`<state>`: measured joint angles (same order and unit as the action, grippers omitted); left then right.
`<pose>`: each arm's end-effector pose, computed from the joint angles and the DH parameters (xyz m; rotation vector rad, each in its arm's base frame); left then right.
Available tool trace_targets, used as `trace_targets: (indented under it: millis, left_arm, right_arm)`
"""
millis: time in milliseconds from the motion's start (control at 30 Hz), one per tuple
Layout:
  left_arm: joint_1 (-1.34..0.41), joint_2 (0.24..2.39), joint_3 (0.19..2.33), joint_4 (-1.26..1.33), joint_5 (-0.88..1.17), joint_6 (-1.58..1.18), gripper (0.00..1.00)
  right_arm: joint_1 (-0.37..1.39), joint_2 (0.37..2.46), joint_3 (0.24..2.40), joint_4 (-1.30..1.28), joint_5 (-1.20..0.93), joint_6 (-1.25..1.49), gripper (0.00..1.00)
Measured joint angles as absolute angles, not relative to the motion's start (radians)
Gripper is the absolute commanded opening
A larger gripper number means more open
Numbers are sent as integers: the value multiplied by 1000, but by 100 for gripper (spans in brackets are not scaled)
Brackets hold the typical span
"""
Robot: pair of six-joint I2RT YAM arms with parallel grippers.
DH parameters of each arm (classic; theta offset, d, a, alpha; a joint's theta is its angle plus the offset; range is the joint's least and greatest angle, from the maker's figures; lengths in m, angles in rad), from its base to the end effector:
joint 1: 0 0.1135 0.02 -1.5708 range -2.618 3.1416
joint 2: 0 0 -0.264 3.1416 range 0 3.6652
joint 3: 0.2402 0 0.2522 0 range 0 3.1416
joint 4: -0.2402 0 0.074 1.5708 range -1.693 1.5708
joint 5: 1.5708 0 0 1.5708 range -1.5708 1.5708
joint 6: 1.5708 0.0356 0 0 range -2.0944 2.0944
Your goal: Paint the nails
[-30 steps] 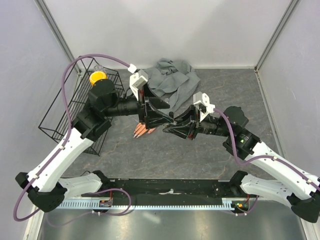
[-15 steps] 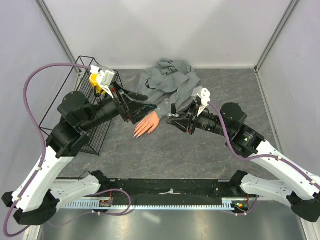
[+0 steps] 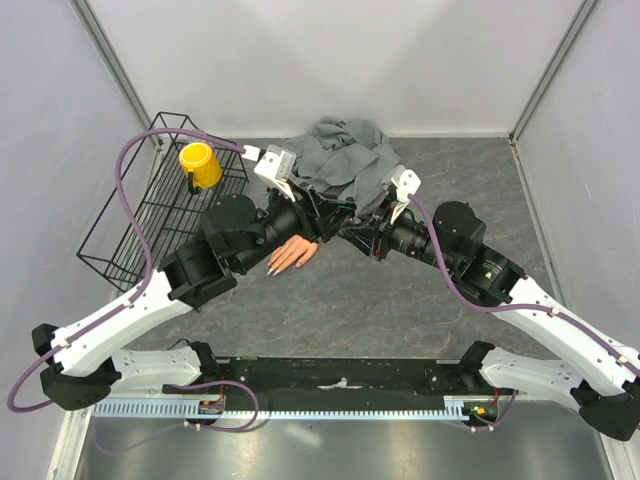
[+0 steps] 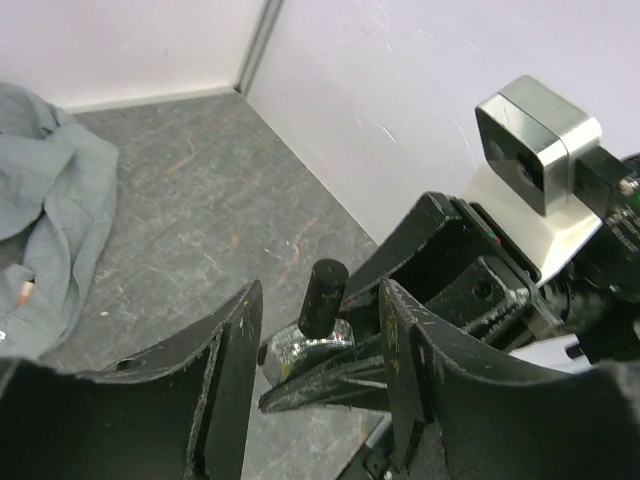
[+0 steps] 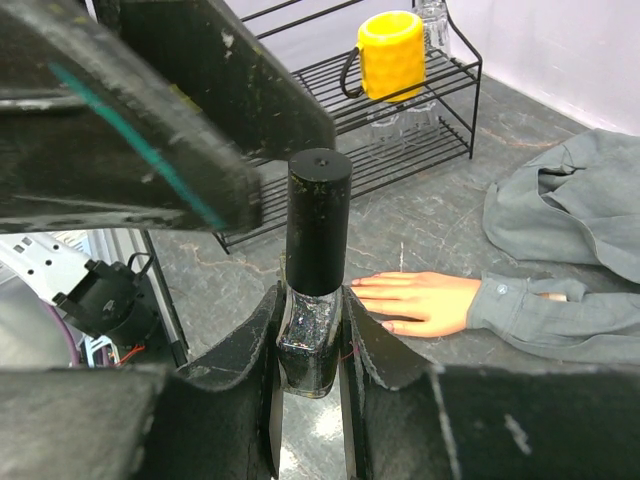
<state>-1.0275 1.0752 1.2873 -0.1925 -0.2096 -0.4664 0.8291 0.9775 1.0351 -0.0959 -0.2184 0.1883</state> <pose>0.1253 -0.1931 0.4581 0.2840 1.6185 -1.0059 0.1444 0.1690 0.4022 -0.6996 1.5437 0.9515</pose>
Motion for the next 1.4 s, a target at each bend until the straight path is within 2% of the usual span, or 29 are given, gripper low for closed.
trace_targets:
  millis: [300,733,833,900,1033,1067,1233,1400]
  left_arm:
    - [-1054,1107,1286,-130,-306,-440,46]
    - [-1056,1117,1244,-111,-260,-440,47]
    - [-1056,1117,1232,-106,-235,-440,40]
    - [-1056,1115,1222,-96,-227,-440,25]
    - [-1057,1093,1201,-71,-195,-430,13]
    - [-1057,1087,1196,-68,-188,-424,5]
    - [-1045,1052,1150,-15,-108,-398,2]
    - [-941,1031,1115,76,274,-384,2]
  right_arm:
    - [829,977,1037,-96,-211,188,0]
    - [829,977,1043,-93,-210,190,0]
    - [829,977,1046,-91,-210,192,0]
    - [829,976,1047,-93,-211,195,0]
    - [829,976,1047,-93,-219,204,0]
    - [830,976,1047,-92,-227,206,0]
    - [831,963,1045,-90,-277,205,0]
    - [826,918,1018,-38,-417,205,0]
